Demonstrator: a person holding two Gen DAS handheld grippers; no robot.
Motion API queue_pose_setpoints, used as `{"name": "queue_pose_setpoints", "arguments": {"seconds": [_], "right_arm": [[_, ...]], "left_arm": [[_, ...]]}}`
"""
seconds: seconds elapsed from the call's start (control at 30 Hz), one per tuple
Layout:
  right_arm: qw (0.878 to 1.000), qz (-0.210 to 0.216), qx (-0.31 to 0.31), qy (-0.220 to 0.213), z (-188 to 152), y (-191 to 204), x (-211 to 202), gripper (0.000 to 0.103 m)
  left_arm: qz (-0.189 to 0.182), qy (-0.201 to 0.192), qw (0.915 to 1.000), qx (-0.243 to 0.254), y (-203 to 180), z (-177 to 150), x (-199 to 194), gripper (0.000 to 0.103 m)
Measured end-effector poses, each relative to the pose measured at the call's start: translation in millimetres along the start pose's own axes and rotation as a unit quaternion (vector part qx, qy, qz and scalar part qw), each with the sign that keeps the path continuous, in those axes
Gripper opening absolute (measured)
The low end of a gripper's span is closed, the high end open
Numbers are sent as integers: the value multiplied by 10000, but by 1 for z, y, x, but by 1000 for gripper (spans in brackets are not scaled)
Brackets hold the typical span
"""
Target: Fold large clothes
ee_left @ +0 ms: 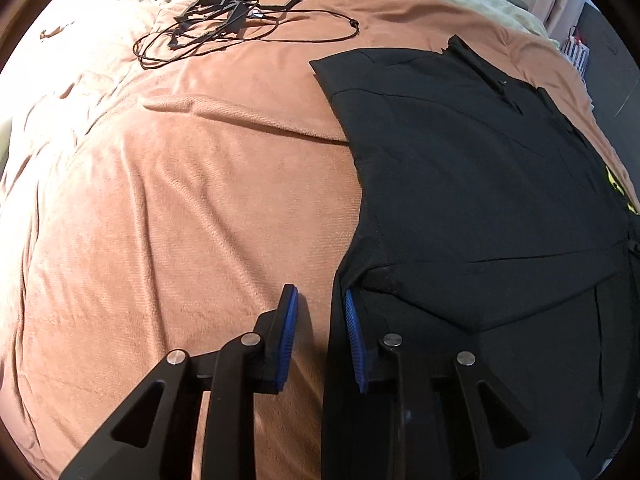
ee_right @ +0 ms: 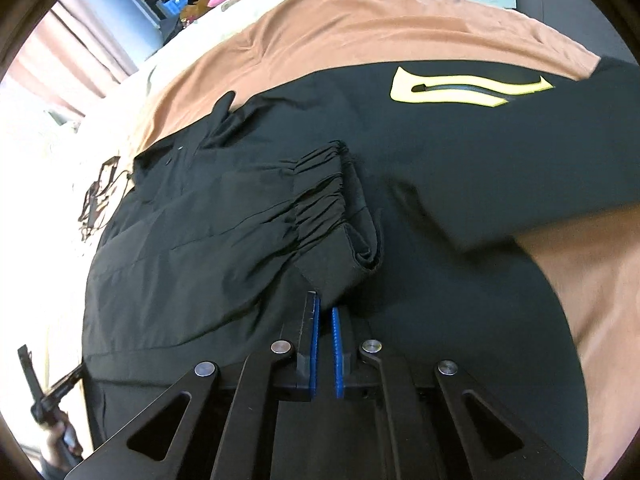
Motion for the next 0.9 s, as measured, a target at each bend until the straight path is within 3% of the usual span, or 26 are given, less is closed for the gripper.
{"name": "queue_pose_setpoints", "arguments": {"seconds": [0.13,0.17,0.3,0.33,0.5,0.57,0.63,0.7,0.9], "right_arm": [[9998,-184,-55,16,14,5,10,8],[9997,-242,-81,23,16,6,9,13],[9994,-213,-173,-223,14,6,-15,64],[9991,-220,-194,-318,14,4,-23,68],[9975,-228,-165,-643,13,-24,-72,68],[9963,-356,-104,-772,14,-39,-90,68],[9941,-517,-10,-950,17,-60,-113,68],[9919,-638,115,-1093,20,-83,-135,68],[9828,-856,617,-1515,33,-150,-194,68]], "left_arm": [[107,15,9999,10,-4,2,-2,26],[124,6,9999,32,-6,2,-3,26],[47,-127,9999,-26,-6,3,-19,26],[-25,-154,9999,-69,-5,3,-23,26],[-271,-313,9991,-93,-12,6,-44,27],[-354,-345,9988,-69,-20,5,-50,40],[-460,-430,9980,-37,-29,5,-57,59],[-559,-492,9972,11,-39,5,-63,65],[-753,-546,9955,176,-72,9,-72,65]]}}
Point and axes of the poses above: each gripper's, at about its wrist camera, not at the fingertips, and x roughly the way its jaws point, y to its left, z to its top, the point moved 1 cm from there along x, roughly the way its jaws point, and after that the axes turned 1 degree about y, right-handed, at the moved point
